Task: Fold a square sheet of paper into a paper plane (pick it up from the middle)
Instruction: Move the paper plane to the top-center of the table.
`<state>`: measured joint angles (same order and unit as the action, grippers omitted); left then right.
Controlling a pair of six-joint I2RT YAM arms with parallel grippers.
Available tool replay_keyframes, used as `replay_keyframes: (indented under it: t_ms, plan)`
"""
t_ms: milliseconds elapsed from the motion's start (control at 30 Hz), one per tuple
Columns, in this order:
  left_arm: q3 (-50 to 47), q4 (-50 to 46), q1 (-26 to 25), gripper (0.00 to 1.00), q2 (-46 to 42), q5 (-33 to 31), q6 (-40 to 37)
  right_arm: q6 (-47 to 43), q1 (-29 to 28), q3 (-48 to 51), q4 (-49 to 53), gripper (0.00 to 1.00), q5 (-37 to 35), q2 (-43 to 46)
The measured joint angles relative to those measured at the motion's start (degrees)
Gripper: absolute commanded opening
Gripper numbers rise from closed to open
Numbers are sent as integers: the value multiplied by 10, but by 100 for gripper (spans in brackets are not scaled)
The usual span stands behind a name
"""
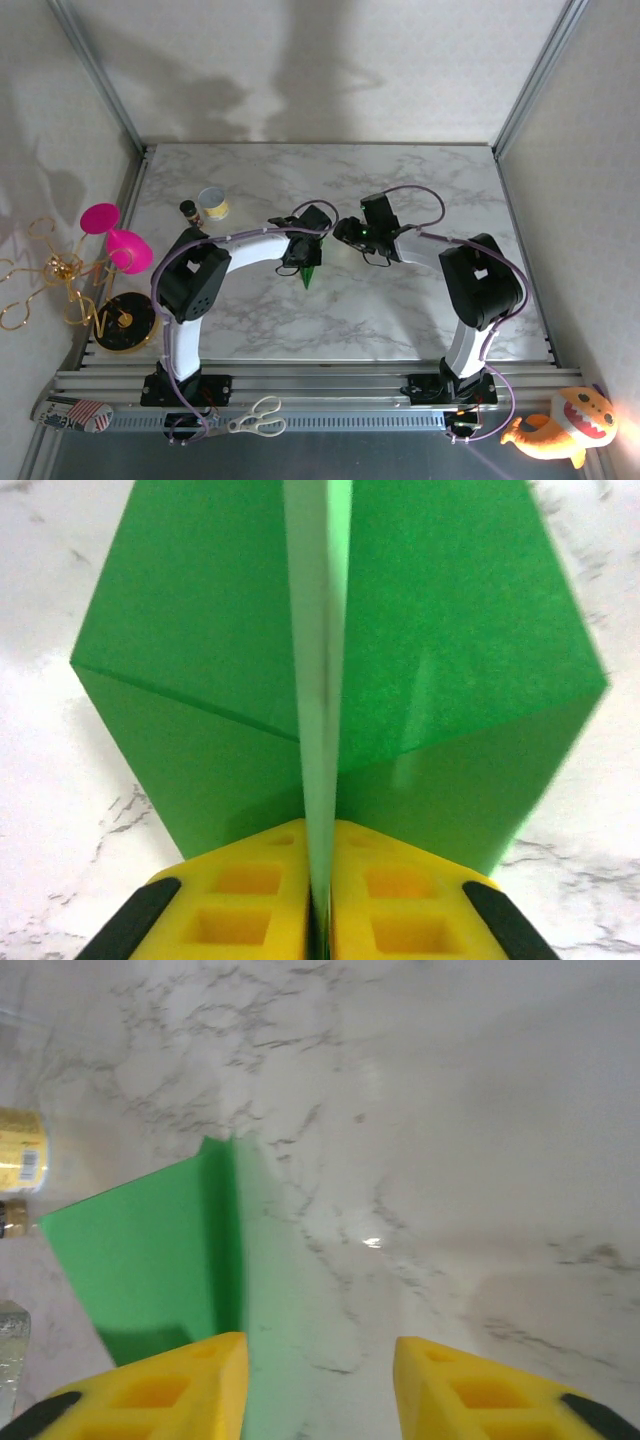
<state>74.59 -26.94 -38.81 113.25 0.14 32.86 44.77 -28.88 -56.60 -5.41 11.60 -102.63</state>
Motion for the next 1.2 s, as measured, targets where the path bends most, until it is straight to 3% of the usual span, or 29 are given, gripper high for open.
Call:
replay_keyframes:
  t_ms: [400, 633, 933, 1067, 1200]
  plan:
    - [14, -13, 0, 15, 9, 0, -2, 11, 21, 26, 17, 53, -42, 32]
    - [20, -17, -1, 5, 12, -3, -4, 11, 21, 26, 19, 56, -46, 32]
    - [101, -33, 9, 4, 19, -41, -17, -43, 31, 26, 40, 91, -111, 73]
    - [183, -31, 35, 4, 55, -49, -28, -84, 37, 31, 40, 98, -151, 109]
    - [262, -35, 66, 3, 115, -49, -34, -114, 39, 41, 39, 99, -176, 132]
